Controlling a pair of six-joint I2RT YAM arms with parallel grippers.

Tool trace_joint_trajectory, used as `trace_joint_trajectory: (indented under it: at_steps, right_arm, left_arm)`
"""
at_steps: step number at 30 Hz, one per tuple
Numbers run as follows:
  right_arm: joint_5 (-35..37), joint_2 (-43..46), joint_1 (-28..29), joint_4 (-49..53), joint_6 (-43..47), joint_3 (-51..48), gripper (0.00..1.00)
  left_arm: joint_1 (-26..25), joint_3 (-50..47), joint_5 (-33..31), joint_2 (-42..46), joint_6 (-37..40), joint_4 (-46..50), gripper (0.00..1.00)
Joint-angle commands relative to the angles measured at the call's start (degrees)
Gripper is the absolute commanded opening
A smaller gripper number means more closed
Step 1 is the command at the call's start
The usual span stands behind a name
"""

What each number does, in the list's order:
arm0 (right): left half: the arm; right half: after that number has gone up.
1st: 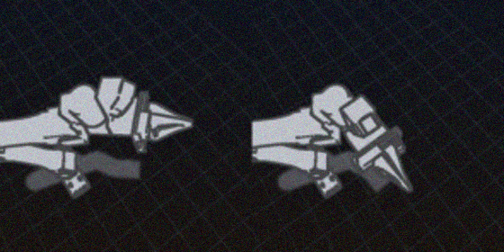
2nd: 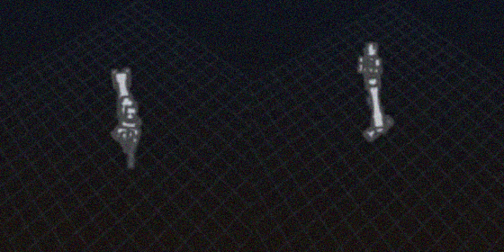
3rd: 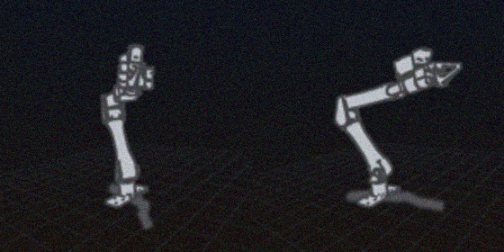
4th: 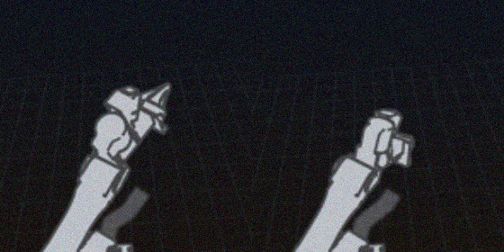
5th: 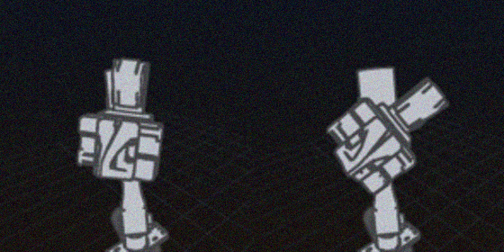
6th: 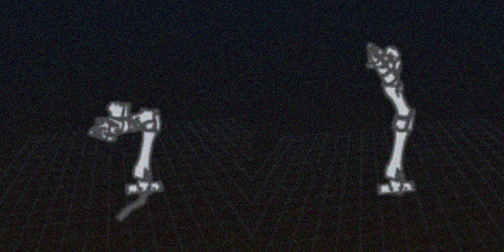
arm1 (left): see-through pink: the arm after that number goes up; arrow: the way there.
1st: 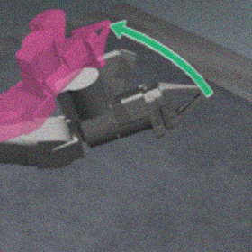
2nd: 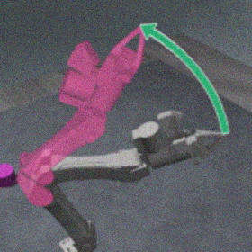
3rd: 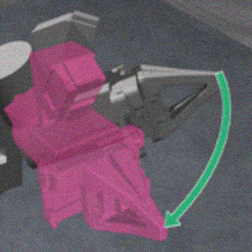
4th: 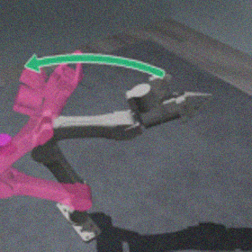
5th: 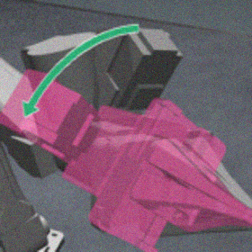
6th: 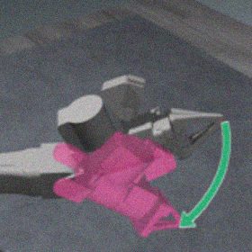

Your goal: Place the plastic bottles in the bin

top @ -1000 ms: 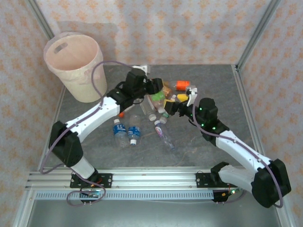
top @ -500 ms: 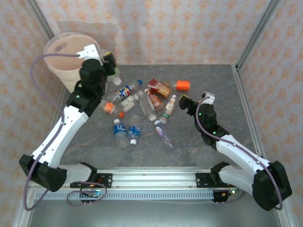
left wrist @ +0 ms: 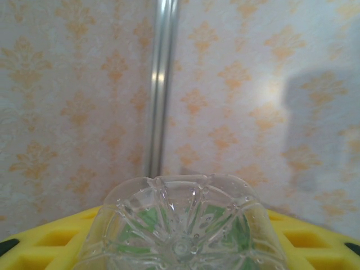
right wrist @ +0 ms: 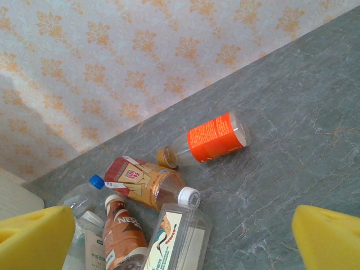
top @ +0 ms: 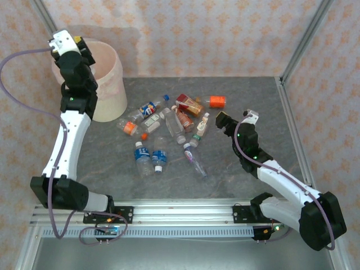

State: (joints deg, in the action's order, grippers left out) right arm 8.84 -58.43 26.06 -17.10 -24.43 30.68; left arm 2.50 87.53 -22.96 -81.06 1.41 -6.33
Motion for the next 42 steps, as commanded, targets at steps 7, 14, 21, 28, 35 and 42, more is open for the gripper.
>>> trace_joint_trajectory:
  at_steps: [7,14,21,28,35,42]
  right_arm:
    - [-1.0,1.9,-0.5,6.1,0.2,2.4,0.99]
    - [-1.7,1.0,-0.5,6.3,-1.0,2.1,0.99]
    - [-1.7,-0.4,-0.6,7.0,-0.8,2.9,0.99]
    - [-0.9,-1.4,-0.6,9.4,-1.4,3.8,0.99]
    - [-1.7,-2.1,-1.1,10.4,-2.1,2.9,0.99]
    - [-16.8,-6.5,-2.5,13.3,-0.6,3.3,0.99]
  left_arm:
    - [7.0,7.5,4.4,-8.8,-9.8,13.3,0.47]
    - [8.8,11.9,6.4,-14.0,-16.2,22.4,0.47]
    - [10.1,17.7,3.2,-19.3,-23.7,34.5,0.56]
    - [10.4,29.2,-0.6,-26.8,-26.8,45.9,0.86]
    - [10.3,31.8,1.6,-26.3,-27.1,47.0,0.97]
    - [10.2,23.6,12.6,-18.5,-27.0,38.3,1.0]
